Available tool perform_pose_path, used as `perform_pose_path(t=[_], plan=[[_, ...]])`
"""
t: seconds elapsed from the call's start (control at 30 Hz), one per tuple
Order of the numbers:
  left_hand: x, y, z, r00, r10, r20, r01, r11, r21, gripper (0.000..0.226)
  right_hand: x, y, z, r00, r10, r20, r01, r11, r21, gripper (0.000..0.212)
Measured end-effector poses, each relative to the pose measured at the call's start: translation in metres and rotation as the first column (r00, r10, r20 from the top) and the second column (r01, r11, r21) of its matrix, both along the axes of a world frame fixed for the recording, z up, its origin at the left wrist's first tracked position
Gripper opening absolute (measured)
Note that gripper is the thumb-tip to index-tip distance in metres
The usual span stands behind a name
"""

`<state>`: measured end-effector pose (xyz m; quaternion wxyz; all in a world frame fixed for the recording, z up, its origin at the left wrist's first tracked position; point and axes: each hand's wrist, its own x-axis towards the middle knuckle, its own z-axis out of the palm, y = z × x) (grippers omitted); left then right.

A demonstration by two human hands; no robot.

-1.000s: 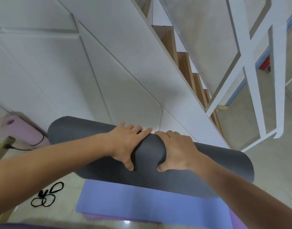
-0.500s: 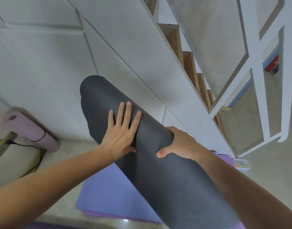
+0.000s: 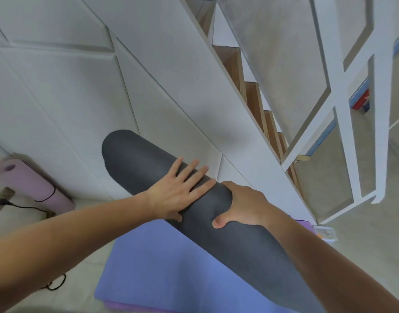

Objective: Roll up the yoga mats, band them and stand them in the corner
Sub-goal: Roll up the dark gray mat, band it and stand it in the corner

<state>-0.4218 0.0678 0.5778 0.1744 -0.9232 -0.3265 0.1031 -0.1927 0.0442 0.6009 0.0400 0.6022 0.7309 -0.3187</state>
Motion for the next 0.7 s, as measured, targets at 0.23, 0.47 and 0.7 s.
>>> perform_pose_path(t=[0.23, 0.47, 0.7], plan=[[0.008, 0.011, 0.009, 0.996, 0.085, 0.038, -0.074, 0.970, -0.233, 0.113, -0.001, -0.019, 0.000, 0.974, 0.138, 0.180, -0.166, 0.974, 0.152, 0.116], [0.019, 0.020, 0.038, 0.927, 0.375, -0.017, -0.283, 0.668, -0.688, 0.110, -0.010, -0.044, -0.030, 0.909, 0.073, 0.410, -0.307, 0.782, 0.542, 0.136], [0.011, -0.007, 0.040, 0.962, 0.244, -0.125, -0.273, 0.817, -0.508, 0.146, -0.001, -0.019, 0.001, 0.973, 0.158, 0.170, -0.187, 0.968, 0.169, 0.104]])
